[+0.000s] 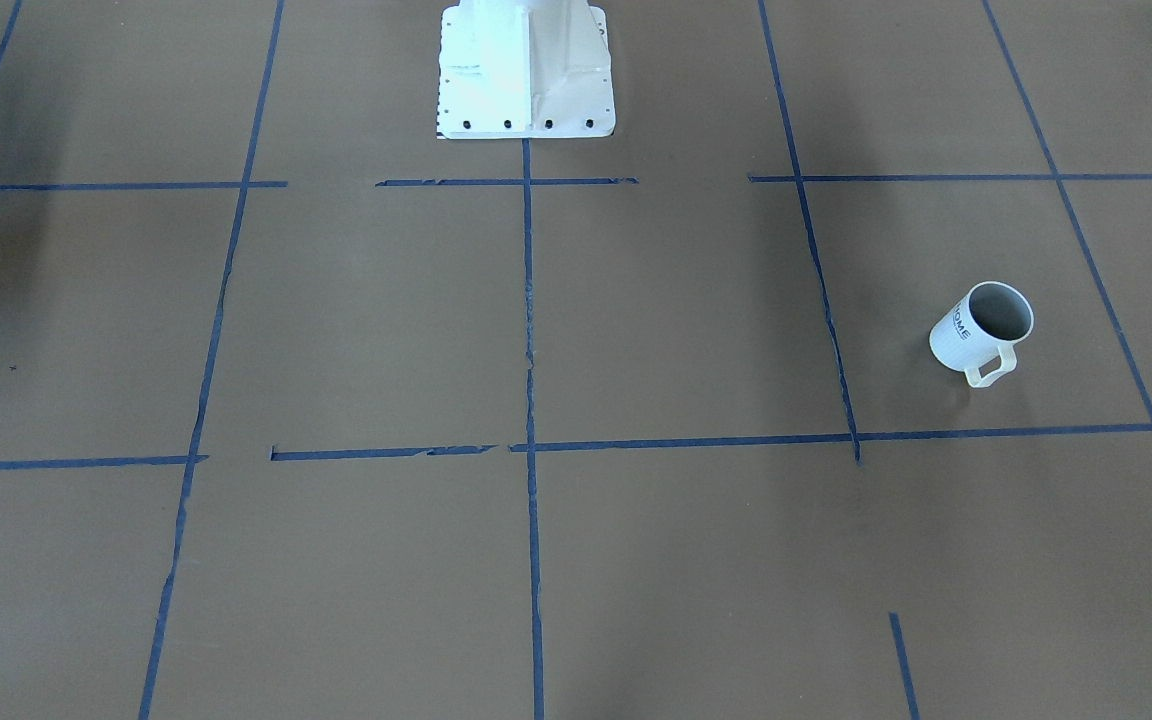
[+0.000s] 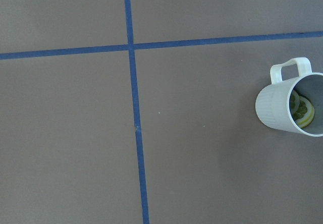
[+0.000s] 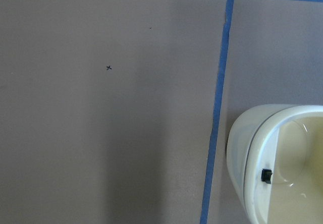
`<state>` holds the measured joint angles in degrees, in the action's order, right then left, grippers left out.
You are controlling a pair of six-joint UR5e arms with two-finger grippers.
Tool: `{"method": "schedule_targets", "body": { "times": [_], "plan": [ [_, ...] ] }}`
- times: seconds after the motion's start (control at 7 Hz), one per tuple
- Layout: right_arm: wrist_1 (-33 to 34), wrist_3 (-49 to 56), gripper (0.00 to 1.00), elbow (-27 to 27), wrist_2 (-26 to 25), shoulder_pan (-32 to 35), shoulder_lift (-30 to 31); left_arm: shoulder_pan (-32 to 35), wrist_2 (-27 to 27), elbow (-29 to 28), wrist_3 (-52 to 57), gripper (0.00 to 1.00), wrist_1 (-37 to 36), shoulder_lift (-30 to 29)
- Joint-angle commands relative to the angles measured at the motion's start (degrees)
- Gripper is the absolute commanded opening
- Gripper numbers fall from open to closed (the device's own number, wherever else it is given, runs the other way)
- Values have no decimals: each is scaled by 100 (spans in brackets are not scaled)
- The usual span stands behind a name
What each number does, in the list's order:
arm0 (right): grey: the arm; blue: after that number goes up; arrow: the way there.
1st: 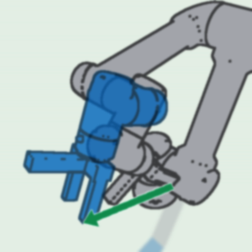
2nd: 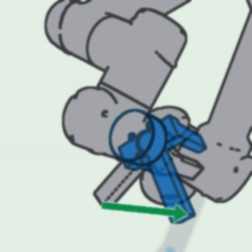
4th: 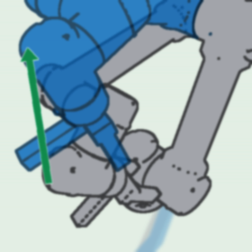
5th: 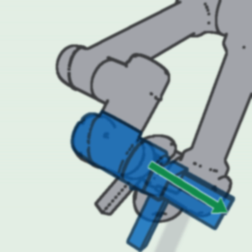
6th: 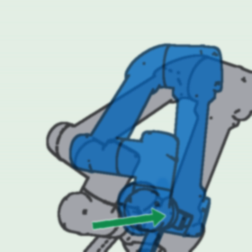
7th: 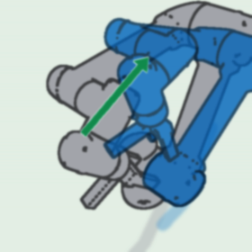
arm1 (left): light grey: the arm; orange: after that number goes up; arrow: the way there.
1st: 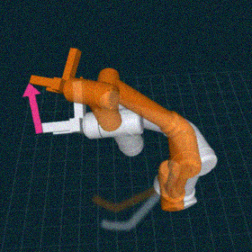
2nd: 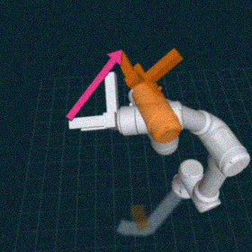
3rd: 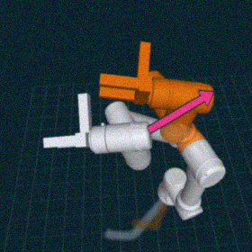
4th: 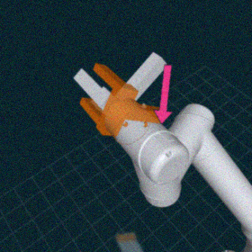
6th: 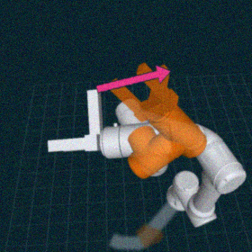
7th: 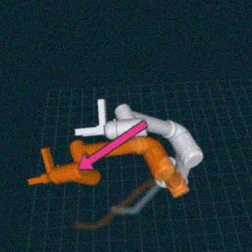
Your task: Left arm hands cup to right arm to dump lemon
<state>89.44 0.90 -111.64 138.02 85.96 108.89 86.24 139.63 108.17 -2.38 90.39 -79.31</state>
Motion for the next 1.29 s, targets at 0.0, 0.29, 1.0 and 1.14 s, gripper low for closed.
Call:
{"method": "schedule_targets", "body": {
  "times": [0.0, 0.29, 1.0, 1.14],
  "plan": [
    [-5, 7, 100, -7, 136, 0, 1, -868, -75, -76, -1180, 100, 440, -251],
    [-5, 7, 100, -7, 146, 0, 1, -1545, -111, -427, -2769, 100, 821, -803],
    [-14, 16, 100, 2, 146, 0, -8, -2349, -744, -1113, -3541, 100, 1454, -1078],
    [-14, 16, 100, 2, 155, 0, -8, -2358, -744, -1149, -3541, 100, 1464, -1087]
  ]
}}
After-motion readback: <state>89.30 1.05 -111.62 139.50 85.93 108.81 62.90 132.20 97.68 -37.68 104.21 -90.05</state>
